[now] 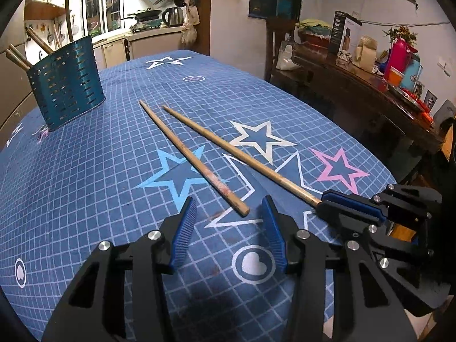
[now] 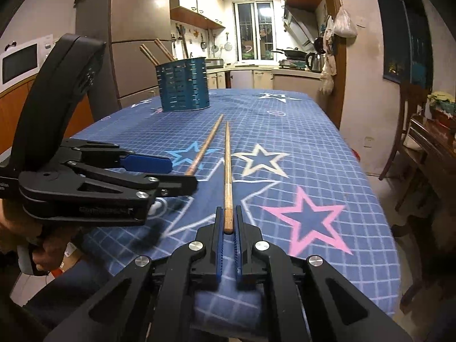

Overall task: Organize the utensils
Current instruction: 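Move the left tool back and close it on a fifth chopstick, then lift the chopstick with the left tool and carry it over the holder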

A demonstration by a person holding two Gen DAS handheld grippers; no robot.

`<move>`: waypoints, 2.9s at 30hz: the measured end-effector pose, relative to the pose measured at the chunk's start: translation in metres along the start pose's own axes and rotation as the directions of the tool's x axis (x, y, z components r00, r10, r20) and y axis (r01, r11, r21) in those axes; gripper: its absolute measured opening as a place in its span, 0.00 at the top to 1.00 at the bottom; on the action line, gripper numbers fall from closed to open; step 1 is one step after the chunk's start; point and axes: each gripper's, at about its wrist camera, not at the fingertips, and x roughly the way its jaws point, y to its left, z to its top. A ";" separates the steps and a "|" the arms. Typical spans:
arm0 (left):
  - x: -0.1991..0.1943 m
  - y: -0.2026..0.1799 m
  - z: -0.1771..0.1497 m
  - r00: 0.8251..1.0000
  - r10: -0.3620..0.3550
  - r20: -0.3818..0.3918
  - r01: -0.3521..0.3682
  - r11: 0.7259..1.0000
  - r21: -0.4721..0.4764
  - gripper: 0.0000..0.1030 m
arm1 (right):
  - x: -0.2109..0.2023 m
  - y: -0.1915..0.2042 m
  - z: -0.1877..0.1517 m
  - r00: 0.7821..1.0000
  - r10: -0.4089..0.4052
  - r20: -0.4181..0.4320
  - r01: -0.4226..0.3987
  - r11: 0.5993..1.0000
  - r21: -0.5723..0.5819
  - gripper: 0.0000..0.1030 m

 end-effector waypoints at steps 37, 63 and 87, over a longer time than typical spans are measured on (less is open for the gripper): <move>-0.100 0.027 -0.001 0.966 0.078 0.248 -0.063 0.996 -0.066 0.95 | -0.068 0.005 0.043 0.974 0.025 0.225 -0.015 0.999 -0.047 0.93; -0.171 0.098 0.098 0.899 0.155 0.411 -0.102 0.984 -0.146 0.95 | -0.051 0.003 0.208 0.956 0.126 0.265 -0.093 0.987 -0.134 0.93; -0.205 0.176 0.156 0.903 0.257 0.343 -0.210 0.963 -0.168 0.95 | -0.009 0.019 0.328 0.982 0.176 0.072 -0.170 0.981 -0.091 0.93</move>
